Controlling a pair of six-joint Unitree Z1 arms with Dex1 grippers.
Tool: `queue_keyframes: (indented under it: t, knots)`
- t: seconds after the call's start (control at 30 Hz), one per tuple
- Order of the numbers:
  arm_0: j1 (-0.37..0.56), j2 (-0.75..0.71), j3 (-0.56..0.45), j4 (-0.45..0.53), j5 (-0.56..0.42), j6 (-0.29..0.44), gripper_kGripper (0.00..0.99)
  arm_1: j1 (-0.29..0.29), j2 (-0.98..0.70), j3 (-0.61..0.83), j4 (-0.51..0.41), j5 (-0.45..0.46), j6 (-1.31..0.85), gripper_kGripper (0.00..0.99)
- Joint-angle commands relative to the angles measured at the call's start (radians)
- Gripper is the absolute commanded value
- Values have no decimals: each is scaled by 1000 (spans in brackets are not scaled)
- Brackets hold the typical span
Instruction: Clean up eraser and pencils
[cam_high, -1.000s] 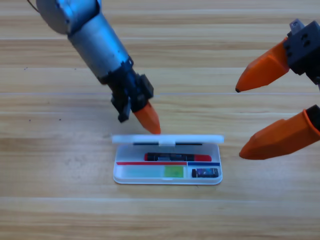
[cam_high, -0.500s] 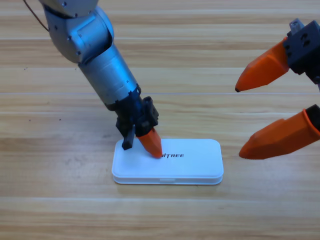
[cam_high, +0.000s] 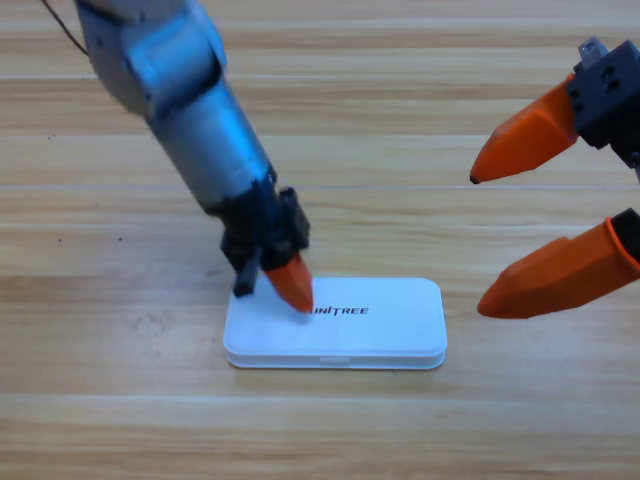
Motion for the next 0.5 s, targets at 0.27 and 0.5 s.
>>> queue_keyframes:
  t: [0.27, 0.5]
  knots:
    - [-19, -341, -283, 362, -108, 15, 0, 26, -3, 34, -16, 22, 12, 990]
    - [-19, -393, -212, 363, -116, 23, 0, 26, -1, 33, -17, 22, 15, 990]
